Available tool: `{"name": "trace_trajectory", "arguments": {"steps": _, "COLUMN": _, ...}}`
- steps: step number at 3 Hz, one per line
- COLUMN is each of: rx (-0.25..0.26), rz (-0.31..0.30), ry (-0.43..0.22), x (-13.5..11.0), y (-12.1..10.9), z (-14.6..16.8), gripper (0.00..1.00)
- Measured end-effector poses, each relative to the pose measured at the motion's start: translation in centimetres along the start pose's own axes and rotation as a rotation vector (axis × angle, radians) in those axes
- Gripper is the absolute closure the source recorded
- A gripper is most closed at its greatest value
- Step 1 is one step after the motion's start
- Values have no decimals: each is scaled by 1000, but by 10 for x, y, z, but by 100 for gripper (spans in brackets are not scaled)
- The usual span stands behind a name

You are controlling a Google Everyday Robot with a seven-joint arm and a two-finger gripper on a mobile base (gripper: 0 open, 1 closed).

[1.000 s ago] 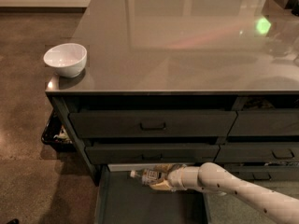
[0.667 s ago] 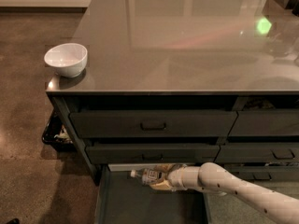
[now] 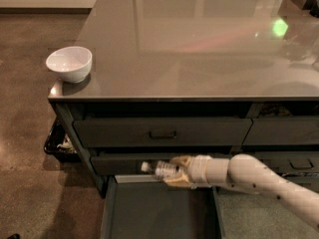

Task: Pick blue plastic bottle from bottom drawer and place on counter

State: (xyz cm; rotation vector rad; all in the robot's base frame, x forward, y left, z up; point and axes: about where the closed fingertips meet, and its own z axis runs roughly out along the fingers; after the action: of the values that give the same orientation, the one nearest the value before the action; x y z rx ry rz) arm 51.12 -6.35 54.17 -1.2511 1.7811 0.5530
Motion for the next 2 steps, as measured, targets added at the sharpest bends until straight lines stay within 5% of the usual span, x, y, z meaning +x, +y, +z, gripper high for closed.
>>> {"name": "trace_trajectory", "arguments": {"steps": 1, "rx": 54, "rz": -111, "ry": 14, "x": -86, "y": -10, "z": -57, "gripper": 100}}
{"name": "trace_trajectory", "arguments": {"steps": 2, "rx": 54, "rz": -111, "ry": 14, "x": -86, "y": -10, "z": -57, "gripper": 100}}
